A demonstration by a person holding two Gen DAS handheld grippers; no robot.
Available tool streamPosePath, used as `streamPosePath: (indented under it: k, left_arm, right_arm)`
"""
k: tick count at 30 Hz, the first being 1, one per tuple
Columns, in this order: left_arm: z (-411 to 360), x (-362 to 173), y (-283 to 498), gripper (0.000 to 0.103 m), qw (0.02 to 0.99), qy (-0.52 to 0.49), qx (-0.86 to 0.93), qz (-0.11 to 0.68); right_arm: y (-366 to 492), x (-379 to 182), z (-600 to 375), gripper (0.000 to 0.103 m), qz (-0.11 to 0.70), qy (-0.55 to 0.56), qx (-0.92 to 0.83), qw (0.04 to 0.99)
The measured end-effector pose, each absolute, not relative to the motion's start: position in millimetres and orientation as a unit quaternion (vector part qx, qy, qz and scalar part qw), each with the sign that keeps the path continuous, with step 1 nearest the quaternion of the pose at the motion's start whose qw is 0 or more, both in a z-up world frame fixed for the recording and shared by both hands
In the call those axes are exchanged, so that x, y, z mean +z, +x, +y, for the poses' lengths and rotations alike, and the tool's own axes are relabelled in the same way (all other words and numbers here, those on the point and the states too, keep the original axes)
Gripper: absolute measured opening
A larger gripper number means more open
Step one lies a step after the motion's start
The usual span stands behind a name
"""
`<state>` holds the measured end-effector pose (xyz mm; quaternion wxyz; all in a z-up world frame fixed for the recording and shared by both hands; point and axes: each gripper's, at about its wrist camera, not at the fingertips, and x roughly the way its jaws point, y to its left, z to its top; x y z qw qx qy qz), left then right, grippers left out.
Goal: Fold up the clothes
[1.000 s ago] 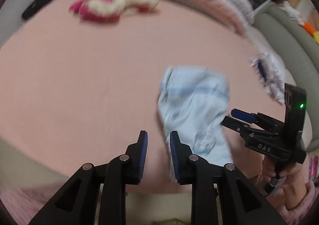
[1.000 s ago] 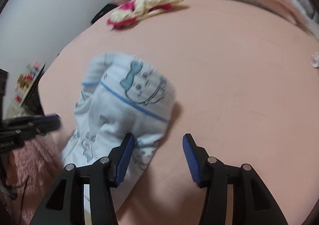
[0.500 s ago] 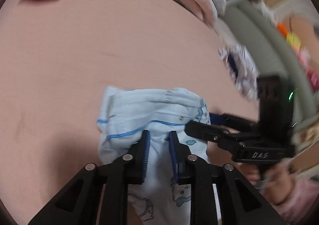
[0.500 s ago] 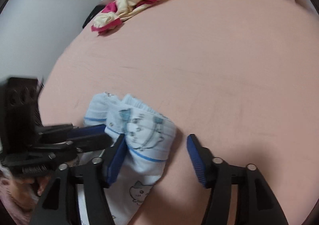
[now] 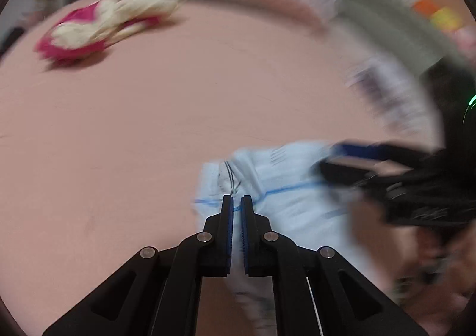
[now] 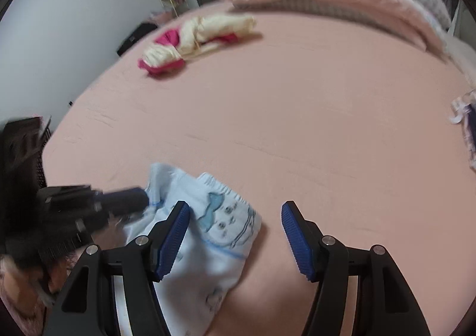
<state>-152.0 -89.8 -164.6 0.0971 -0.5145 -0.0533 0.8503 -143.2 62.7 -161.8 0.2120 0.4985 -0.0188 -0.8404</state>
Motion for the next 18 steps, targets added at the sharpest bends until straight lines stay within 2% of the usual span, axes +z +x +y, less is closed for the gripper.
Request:
streamPosePath:
  k: [1,2,3,5,9,10,12,14,18]
  left_arm:
    - [-94.2,-173.7,-155.6,0.005,0.05,-0.534,0.843,-0.038]
    - [-106.4,-174.6,-153.2,0.005,0.041,-0.531,0.844,-0.069]
    - [-119.1,-170.6,-149.9,0.005,0.033,-0.524,0.844,-0.106]
    - [-122.5,-153.4,-140.4,0.004,0.027,-0.495,0.863,-0.096]
    - [-95.1,-128.1,-123.1,0.005,0.168,-0.44,0.876,-0.104]
    - [-84.5,-131.8,-124.1,0.005,0.172,-0.449,0.872,-0.093]
    - [-63.7,-139.5,-126.2,0.005,0.178,-0.467,0.863,-0.071]
    - [-58.0,-162.2,-135.7,0.005,0.14,-0.505,0.85,-0.045]
    - [-67.4,-162.0,-130.7,0.005,0.142,-0.504,0.848,-0.081]
  right_arm:
    - [-151.5,-169.9,63.2,0.067,-0.027,0.513,-0.832,0.211]
    - [-159.2,-177.1,64.6,0.07,-0.038,0.526,-0.823,0.21]
    - [-162.8,-177.0,72.8,0.071,-0.066,0.533,-0.817,0.208]
    - [-163.8,-167.7,82.9,0.07,-0.099,0.527,-0.821,0.195]
    - [-140.7,-145.5,93.3,0.071,-0.092,0.499,-0.84,0.192]
    - [-134.4,-144.5,93.3,0.071,-0.09,0.502,-0.838,0.195]
    - [-117.2,-149.2,88.9,0.071,-0.059,0.511,-0.833,0.201]
    - [-99.9,-156.5,82.0,0.07,-0.019,0.522,-0.828,0.205]
    - [-64.9,-189.9,71.6,0.071,0.057,0.559,-0.8,0.211]
